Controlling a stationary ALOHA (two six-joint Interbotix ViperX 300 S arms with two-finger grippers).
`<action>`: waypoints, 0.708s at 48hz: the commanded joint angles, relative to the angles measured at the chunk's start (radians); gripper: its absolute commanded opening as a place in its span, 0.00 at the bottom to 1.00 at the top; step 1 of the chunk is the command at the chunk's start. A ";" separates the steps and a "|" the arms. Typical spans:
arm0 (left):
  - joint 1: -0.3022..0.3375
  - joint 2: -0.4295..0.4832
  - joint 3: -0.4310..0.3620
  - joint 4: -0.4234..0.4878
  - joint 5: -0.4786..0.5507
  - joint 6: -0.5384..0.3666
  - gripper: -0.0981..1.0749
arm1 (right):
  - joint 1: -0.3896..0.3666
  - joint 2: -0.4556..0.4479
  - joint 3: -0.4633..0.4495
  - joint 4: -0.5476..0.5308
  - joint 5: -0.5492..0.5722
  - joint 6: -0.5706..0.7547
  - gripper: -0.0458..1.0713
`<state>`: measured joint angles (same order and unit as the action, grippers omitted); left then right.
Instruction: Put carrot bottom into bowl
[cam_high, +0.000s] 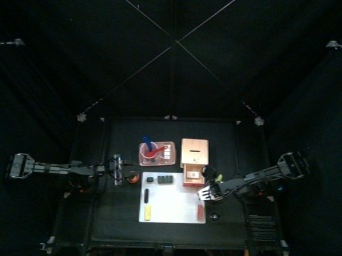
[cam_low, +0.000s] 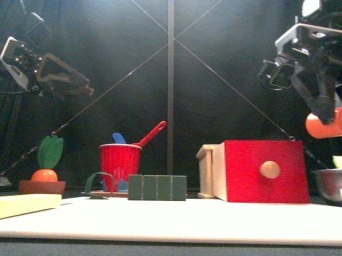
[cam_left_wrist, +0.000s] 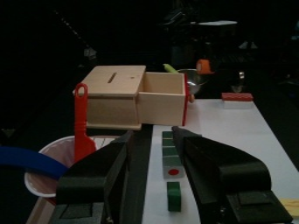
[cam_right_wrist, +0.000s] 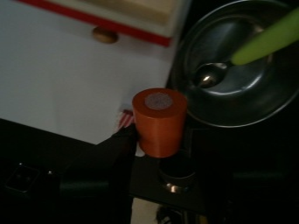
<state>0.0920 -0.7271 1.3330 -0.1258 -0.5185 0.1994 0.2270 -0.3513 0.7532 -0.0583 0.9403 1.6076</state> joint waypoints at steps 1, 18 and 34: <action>0.002 0.000 -0.026 -0.003 -0.005 -0.002 0.76 | -0.028 -0.084 0.063 0.002 -0.008 0.000 0.74; 0.003 0.000 -0.028 -0.018 -0.006 0.000 0.76 | -0.129 -0.095 0.179 0.017 -0.183 -0.002 0.74; 0.005 -0.003 -0.029 -0.017 -0.005 0.003 0.76 | -0.126 -0.046 0.196 0.064 -0.232 -0.003 0.77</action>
<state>0.0936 -0.7286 1.3284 -0.1427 -0.5185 0.2010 0.0982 -0.3942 0.9572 0.0046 0.7256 1.6076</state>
